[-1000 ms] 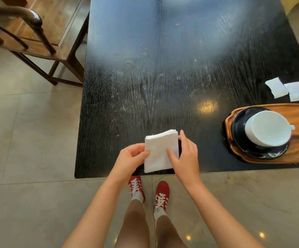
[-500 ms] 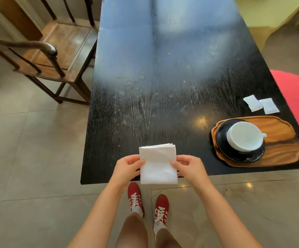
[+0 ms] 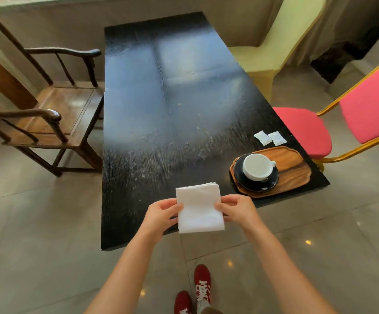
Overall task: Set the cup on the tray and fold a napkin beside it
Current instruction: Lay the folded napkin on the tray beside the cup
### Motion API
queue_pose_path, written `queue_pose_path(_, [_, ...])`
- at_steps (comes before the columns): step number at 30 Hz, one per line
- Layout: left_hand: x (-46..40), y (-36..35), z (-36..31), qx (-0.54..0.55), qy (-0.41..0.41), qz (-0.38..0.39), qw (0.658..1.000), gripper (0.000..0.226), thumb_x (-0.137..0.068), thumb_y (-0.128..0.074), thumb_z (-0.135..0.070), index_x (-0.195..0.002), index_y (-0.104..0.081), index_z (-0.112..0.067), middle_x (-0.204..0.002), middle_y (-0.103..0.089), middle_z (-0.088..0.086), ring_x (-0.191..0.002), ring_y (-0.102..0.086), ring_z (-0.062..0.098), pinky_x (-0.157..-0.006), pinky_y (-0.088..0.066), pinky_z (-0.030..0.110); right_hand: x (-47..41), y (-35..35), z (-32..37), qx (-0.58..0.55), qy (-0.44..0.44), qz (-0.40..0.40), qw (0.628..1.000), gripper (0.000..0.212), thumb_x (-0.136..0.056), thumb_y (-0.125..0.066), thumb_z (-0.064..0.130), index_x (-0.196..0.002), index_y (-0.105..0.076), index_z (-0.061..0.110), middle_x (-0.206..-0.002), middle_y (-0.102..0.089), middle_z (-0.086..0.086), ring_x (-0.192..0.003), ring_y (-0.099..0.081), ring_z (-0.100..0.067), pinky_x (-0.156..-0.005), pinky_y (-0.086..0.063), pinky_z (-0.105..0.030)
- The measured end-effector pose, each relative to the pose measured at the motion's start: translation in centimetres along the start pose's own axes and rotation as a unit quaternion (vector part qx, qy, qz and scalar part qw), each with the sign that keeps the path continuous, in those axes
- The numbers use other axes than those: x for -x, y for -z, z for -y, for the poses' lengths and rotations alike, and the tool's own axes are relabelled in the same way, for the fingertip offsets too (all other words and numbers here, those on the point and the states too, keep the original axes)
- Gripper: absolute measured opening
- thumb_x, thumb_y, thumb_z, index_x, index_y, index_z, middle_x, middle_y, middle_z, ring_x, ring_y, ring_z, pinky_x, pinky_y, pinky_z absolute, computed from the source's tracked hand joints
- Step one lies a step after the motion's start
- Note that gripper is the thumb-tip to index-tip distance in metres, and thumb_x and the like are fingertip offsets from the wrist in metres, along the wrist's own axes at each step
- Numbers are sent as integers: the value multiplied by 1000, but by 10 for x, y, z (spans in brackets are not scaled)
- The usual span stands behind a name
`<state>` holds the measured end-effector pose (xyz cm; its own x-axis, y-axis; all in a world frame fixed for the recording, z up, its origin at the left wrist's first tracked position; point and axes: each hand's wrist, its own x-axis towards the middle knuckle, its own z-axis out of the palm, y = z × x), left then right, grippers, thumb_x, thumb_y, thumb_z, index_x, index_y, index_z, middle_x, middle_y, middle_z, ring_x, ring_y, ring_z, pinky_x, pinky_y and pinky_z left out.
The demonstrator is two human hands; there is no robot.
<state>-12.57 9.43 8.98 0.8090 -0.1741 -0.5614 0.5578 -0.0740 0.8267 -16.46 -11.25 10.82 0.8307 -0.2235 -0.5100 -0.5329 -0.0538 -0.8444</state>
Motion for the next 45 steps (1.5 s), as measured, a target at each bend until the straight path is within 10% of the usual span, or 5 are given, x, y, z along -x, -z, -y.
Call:
queue_pose_path(10, [30,-74,-16,-13,-12,77,997,17,-87,-63,-15,-83,-76,-25,-88,-76,-5,-84,-71,10,-58,-55,18,38,78,-3,-37,20,-48,998,26,-79,-69,3,-103,-63,-5,-98,-68,-17,-89,-66,-28,-73,-57,-39])
queue_pose_path(16, [29,-153,-29,-11,-21,125,992,23,-89,-59,-8,-85,-77,-21,-94,-76,2,-89,-71,14,-64,-56,20,33,160,-11,-50,28,-45,997,21,-80,-69,8,-99,-63,3,-96,-67,-10,-80,-66,-17,-54,-56,-21])
queue_pose_path(32, [-6,-338,-24,-79,-122,-194,970,6,-81,-66,-9,-83,-61,-12,-81,-69,3,-80,-66,15,-69,-56,30,-39,319,-4,15,24,22,999,12,-83,-66,10,-82,-62,21,-95,-66,-3,-89,-65,-20,-57,-57,-22])
queue_pose_path(45, [-92,-395,-36,-170,-110,-127,971,32,-94,-42,-2,-119,-56,-17,-121,-50,-7,-113,-43,3,-96,-33,15,-160,343,6,65,-14,-10,998,13,-83,-65,9,-89,-66,20,-86,-66,7,-84,-64,-9,-59,-54,-20])
